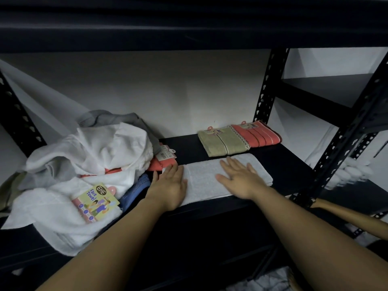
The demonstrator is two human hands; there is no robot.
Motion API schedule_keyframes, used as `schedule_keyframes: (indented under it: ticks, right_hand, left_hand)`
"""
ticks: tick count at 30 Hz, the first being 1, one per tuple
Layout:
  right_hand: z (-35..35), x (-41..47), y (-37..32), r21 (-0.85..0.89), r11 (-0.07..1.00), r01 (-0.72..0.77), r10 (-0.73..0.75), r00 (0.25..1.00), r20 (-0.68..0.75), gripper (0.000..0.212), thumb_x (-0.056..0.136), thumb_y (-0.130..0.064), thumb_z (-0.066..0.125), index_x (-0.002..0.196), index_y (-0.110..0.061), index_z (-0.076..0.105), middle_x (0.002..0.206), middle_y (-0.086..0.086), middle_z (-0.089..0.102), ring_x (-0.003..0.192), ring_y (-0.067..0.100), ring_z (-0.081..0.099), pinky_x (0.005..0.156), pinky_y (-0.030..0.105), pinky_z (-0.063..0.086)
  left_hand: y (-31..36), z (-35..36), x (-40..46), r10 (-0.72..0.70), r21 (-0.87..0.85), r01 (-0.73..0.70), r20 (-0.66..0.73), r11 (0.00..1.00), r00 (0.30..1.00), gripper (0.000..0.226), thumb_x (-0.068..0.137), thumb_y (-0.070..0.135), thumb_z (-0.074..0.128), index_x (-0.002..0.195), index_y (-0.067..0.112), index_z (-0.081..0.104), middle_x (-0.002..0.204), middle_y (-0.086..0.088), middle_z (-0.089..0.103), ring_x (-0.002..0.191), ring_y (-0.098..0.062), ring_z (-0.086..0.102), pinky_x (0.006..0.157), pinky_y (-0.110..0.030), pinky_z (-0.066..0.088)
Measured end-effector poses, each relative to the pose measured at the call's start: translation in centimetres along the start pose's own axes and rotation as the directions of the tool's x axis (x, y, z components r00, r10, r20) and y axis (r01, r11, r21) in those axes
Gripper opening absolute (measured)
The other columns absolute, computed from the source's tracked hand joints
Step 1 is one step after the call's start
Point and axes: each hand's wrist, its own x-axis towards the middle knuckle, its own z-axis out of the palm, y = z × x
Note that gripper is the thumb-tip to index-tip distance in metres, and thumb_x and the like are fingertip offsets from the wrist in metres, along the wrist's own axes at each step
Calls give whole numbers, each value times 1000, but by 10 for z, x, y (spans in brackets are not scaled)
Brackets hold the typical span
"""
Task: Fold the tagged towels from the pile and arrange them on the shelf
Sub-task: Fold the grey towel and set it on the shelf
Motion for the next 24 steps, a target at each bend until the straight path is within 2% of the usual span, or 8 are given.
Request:
schedule_keyframes:
  ticks: [6, 9, 11, 13, 16, 18, 20, 24]
  right_hand:
    - [-12, 8, 51, 83, 989, -123, 122, 992, 11, 78, 104, -68, 16, 166, -25, -3, 171, -8, -16, 158, 10, -13, 125, 51, -13]
    - [-8, 15, 60, 188, 963, -195, 211, 975, -68, 73, 109, -54, 22, 166, -13, 4, 174, 6, -5, 160, 18, -3, 127, 48, -10]
    - [-3, 18, 61, 244, 937, -250, 296, 940, -171, 68, 110, -45, 30, 160, 1, 24, 171, 19, 11, 159, 30, 11, 129, 48, 2]
    - [0, 18, 61, 304, 907, -292, 374, 890, -260, 58, 108, -41, 41, 142, 5, 49, 162, 26, 29, 148, 42, 30, 124, 49, 25]
    - [1, 18, 60, 361, 897, -256, 386, 852, -353, 41, 104, -33, 54, 117, 5, 63, 136, 26, 48, 123, 44, 49, 101, 47, 48]
    - [0, 16, 57, 331, 912, -240, 366, 840, -400, 36, 103, -32, 57, 110, 3, 64, 124, 22, 52, 115, 40, 51, 92, 44, 49]
    - [-3, 13, 54, 221, 927, -302, 370, 829, -420, 36, 105, -38, 52, 110, -5, 64, 120, 14, 53, 114, 34, 49, 87, 42, 43]
    - [-5, 14, 54, 121, 939, -322, 343, 850, -400, 36, 107, -41, 45, 116, -9, 59, 120, 11, 59, 115, 30, 52, 87, 43, 41]
  left_hand:
    - [0, 1, -1, -7, 8, 7, -14, 1000, 1000, 62, 110, 48, 16, 165, 21, 8, 173, -1, 3, 160, -20, -1, 127, -56, -3]
    - [1, 1, -2, -13, 4, 13, -20, 1000, 1000, 62, 110, 48, 16, 165, 22, 8, 173, 0, 3, 160, -19, -1, 127, -54, -4]
    - [1, 1, -3, -17, 9, 18, -22, 1000, 1000, 63, 109, 50, 16, 165, 22, 8, 173, 0, 3, 160, -19, -1, 127, -54, -4]
    - [2, 0, -4, -23, 1, 23, -12, 1000, 1000, 67, 107, 57, 16, 165, 23, 8, 173, 1, 2, 159, -18, -3, 127, -53, -6]
    - [3, -1, -5, -31, -10, 31, 0, 999, 1000, 75, 103, 67, 14, 165, 25, 7, 173, 3, 0, 159, -16, -5, 127, -51, -10]
    - [5, -3, -6, -28, 2, 28, 0, 1000, 1000, 78, 101, 69, 13, 165, 25, 7, 173, 3, 1, 159, -16, -4, 127, -51, -10]
    - [5, -4, -6, -17, 27, 17, -2, 999, 1000, 79, 101, 69, 12, 165, 25, 5, 173, 3, 0, 159, -16, -4, 127, -52, -10]
    - [6, -5, -5, 22, 117, -19, -23, 993, 999, 79, 101, 68, 10, 165, 22, 2, 173, -3, 0, 160, -20, -4, 126, -53, -10]
